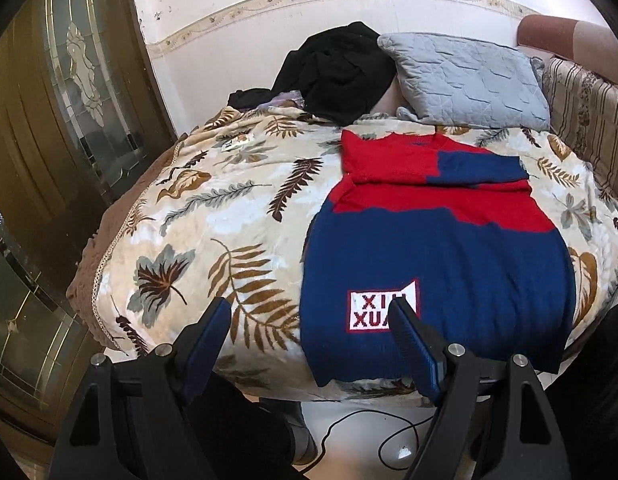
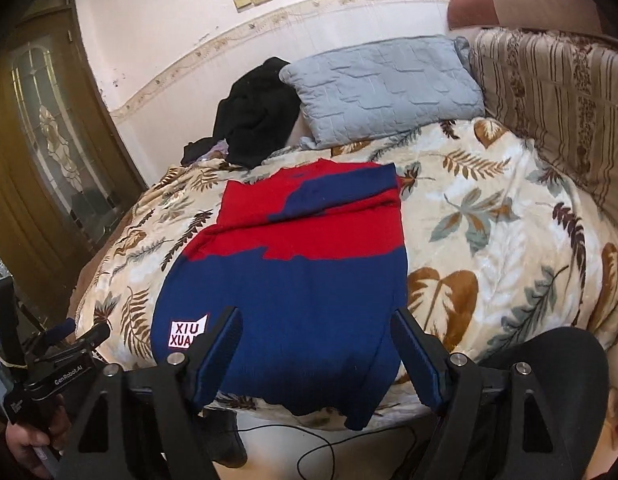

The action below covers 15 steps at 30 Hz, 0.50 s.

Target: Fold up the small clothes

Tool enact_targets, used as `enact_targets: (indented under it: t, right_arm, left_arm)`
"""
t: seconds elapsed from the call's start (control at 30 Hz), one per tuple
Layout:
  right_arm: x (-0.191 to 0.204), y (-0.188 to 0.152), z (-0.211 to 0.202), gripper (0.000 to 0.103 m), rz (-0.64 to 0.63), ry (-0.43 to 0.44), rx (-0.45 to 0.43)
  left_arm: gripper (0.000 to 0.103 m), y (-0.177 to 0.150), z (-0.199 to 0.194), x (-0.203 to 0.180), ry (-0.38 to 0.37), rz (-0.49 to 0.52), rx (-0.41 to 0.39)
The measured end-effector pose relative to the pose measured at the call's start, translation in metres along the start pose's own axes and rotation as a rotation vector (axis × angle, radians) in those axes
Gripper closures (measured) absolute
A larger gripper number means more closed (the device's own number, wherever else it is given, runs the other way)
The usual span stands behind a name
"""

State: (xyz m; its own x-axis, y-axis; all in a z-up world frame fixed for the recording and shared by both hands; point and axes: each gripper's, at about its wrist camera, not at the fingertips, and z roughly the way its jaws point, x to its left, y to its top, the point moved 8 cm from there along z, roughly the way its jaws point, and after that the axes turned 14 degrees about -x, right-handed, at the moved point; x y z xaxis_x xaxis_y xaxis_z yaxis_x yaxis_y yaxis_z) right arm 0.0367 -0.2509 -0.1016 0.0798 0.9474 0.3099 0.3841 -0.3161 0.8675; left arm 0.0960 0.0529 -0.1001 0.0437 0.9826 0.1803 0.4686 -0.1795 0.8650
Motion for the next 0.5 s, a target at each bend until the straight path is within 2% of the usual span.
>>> enact_targets:
  t: [0.5]
  right_arm:
    - [0.0087,-0.0004,-0.0021,0.023,-0.019,0.008,0.003]
  left_arm:
    - [0.022,0.0008,-0.003,0.0017,-0.004,-0.007,-0.006]
